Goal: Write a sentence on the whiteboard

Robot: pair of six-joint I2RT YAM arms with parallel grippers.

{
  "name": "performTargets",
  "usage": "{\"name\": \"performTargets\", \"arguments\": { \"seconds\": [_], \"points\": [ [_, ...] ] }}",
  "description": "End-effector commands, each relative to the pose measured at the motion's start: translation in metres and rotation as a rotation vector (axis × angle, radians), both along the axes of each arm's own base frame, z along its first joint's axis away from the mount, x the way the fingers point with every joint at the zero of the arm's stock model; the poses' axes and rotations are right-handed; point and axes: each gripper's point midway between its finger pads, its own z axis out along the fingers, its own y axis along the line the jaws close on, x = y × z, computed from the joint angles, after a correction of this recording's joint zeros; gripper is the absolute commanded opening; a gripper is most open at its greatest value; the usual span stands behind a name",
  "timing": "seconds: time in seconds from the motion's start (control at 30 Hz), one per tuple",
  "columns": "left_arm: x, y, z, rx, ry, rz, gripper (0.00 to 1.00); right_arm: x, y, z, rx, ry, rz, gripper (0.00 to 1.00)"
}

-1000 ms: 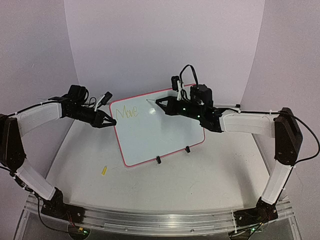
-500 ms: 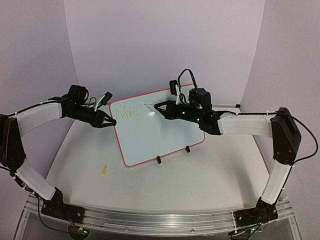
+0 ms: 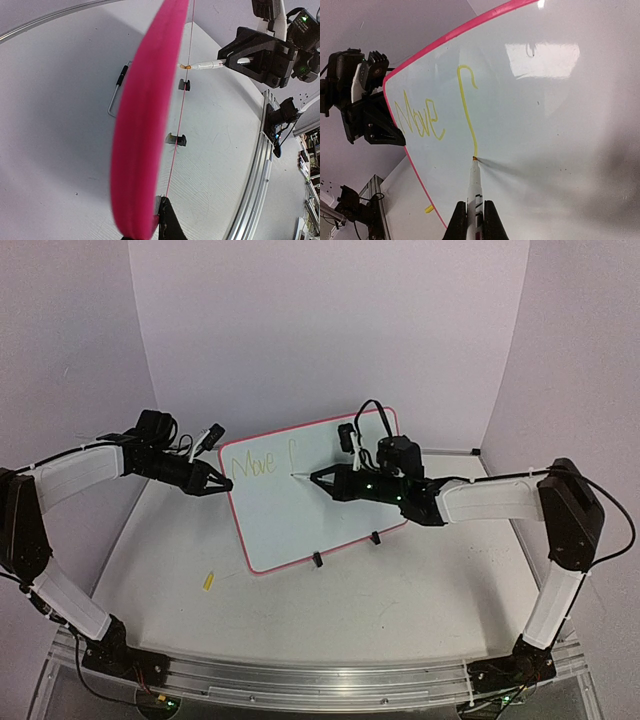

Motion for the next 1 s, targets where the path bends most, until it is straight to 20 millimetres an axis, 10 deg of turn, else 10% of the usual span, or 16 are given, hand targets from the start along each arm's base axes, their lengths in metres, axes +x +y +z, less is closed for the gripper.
{"name": "performTargets", "arguments": {
  "seconds": [0.0, 0.47, 0.97],
  "points": [
    [0.002, 0.003, -0.005, 0.048, -0.031, 0.015, 0.00, 0.004, 0.000, -0.007, -0.002, 0.018, -0.043, 0.00],
    [0.001, 0.003, -0.004, 0.050, -0.034, 0.015, 0.00, -0.005, 0.001, 0.065, 0.195, -0.087, -0.030, 0.00],
    [0.001, 0.002, -0.006, 0.054, -0.030, 0.013, 0.00, 0.011, 0.011, 0.040, 0.127, -0.063, -0.051, 0.00]
  ]
}}
